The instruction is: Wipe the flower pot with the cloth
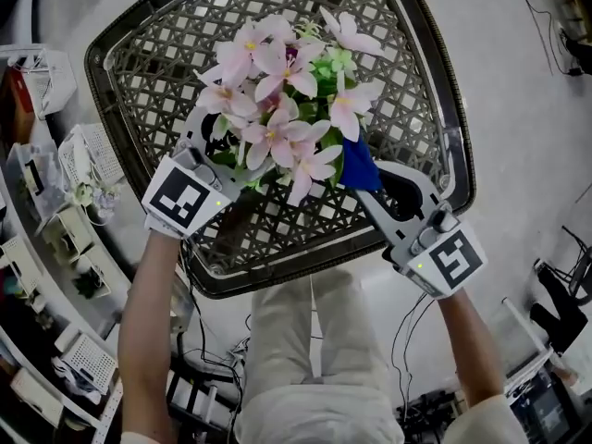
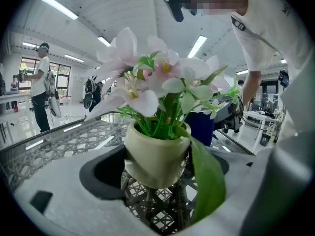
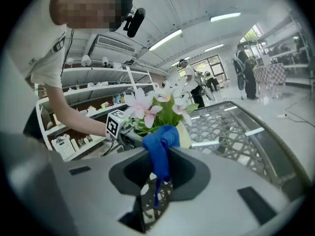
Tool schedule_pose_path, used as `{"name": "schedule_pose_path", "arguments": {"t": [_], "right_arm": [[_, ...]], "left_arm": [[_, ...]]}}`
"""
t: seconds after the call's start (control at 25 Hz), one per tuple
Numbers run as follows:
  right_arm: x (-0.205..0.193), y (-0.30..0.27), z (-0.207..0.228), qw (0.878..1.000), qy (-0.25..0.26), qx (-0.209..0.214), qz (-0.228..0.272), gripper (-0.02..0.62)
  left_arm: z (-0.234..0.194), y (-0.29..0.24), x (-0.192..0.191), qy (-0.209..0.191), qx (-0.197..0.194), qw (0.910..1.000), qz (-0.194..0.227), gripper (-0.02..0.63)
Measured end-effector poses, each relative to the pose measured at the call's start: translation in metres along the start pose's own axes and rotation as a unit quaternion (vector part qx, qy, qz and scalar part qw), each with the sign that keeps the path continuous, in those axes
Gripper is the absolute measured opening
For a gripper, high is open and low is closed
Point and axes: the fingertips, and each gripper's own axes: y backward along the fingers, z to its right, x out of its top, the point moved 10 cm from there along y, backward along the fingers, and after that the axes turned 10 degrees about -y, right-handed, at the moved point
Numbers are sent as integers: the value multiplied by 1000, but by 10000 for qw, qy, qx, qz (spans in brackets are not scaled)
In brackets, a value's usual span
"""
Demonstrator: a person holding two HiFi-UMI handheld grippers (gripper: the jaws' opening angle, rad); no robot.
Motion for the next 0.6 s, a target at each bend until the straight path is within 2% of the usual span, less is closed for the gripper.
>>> {"name": "schedule_pose_path", "arguments": {"t": [0.36, 0.6], "right_arm": [[44, 18, 58, 9969, 435, -647, 145, 94], [61, -7, 83, 9967, 619, -510, 118, 97]], "left_arm": [[0, 0, 1, -23, -32, 10000, 45, 403], [-3, 0, 0, -16, -195, 9998, 48, 403]]}}
